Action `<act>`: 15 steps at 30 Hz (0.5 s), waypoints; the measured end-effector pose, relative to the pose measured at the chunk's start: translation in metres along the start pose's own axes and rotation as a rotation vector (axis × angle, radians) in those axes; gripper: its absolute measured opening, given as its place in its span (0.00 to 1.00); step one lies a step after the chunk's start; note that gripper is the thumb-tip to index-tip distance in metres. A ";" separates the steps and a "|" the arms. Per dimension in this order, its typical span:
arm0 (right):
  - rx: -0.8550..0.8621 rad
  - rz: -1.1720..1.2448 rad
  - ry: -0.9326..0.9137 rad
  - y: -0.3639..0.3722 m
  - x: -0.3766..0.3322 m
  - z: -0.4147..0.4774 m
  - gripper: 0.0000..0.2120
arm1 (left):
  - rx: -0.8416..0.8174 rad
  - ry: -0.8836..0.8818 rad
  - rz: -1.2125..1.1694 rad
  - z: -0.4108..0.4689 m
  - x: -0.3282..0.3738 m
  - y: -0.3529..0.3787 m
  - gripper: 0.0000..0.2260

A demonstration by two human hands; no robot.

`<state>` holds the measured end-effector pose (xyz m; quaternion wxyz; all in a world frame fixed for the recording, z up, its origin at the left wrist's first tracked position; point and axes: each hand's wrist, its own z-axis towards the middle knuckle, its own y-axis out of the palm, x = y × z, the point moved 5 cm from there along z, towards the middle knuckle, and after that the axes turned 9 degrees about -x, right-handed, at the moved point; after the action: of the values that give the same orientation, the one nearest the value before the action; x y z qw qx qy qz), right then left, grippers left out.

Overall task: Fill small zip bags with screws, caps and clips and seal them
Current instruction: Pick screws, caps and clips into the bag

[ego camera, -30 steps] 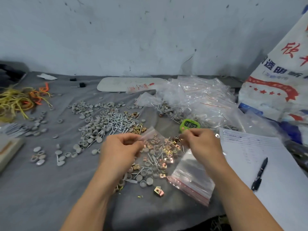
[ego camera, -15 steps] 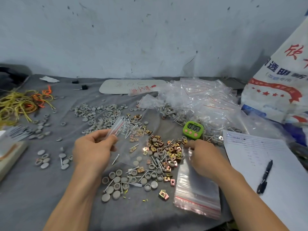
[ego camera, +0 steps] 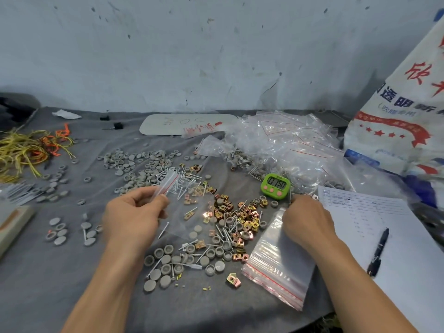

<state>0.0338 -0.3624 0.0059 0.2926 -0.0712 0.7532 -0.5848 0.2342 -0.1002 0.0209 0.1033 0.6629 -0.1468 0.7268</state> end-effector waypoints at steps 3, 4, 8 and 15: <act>-0.010 -0.097 -0.077 0.005 -0.007 0.000 0.14 | 0.002 0.001 -0.007 0.000 0.001 0.000 0.09; -0.029 -0.086 -0.103 0.008 -0.009 0.000 0.18 | -0.002 0.001 -0.006 0.000 0.001 0.000 0.08; -0.092 -0.065 -0.245 0.016 -0.024 -0.004 0.23 | -0.013 0.006 -0.008 0.001 0.001 0.000 0.07; -0.144 -0.063 -0.353 0.031 -0.057 -0.004 0.30 | -0.024 0.031 -0.010 0.002 0.000 -0.003 0.08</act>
<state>0.0857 -0.3237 -0.0012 0.3960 -0.2170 0.7274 -0.5167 0.2367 -0.0985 0.0216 0.1168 0.6511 -0.1507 0.7347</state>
